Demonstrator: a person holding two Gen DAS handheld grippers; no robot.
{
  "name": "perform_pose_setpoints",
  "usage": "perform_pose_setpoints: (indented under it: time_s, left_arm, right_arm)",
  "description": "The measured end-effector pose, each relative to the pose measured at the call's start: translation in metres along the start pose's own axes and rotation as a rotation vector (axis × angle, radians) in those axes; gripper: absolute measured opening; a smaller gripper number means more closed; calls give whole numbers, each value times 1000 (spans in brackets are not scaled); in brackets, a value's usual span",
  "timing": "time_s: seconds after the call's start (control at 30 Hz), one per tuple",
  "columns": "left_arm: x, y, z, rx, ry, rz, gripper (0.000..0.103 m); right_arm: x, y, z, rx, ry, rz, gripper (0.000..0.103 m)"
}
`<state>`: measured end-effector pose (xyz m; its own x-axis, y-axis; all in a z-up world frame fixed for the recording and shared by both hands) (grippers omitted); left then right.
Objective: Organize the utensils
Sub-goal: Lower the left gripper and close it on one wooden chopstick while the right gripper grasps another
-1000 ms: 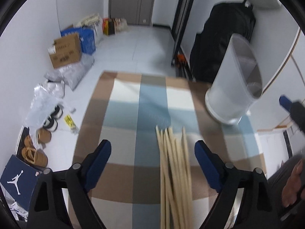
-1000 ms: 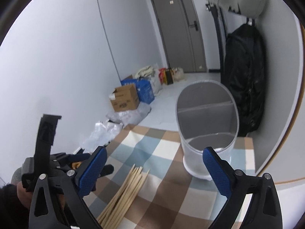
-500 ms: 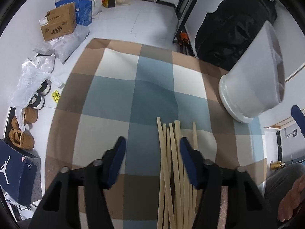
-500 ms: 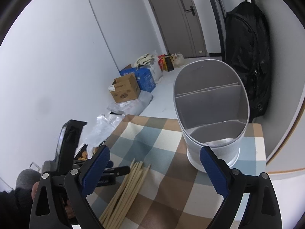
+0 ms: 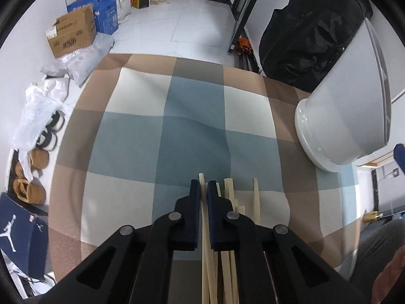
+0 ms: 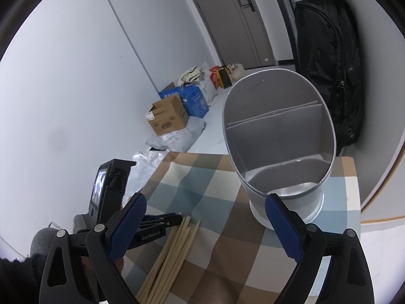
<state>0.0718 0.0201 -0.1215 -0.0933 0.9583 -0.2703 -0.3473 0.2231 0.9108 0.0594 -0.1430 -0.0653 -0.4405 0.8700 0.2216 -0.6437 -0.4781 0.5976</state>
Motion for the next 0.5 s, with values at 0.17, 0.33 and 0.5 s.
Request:
perform_pose_setpoints:
  time_s: [0.17, 0.33, 0.5]
  left_arm:
    - [12, 8, 5, -18, 62, -26, 1]
    - [25, 20, 10, -40, 127, -76, 1]
    - [26, 30, 17, -80, 142, -116, 1]
  right_arm:
    - [0, -2, 1, 9, -3, 2, 94]
    - [5, -7, -3, 38, 17, 3, 87]
    - [12, -20, -11, 105, 30, 39, 74]
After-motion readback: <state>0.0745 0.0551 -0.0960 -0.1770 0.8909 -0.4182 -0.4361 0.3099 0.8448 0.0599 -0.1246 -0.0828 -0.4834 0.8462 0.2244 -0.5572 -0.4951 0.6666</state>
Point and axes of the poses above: each gripper's, at about its wrist camera, not at the fingertips, and y roughly against the way its jaws point, x to its left, z to its top, the point moved 1 cm from there along -y, roughly the way its jaws point, and after that the axes turned 11 degrees about y, right-handed, at the moved point
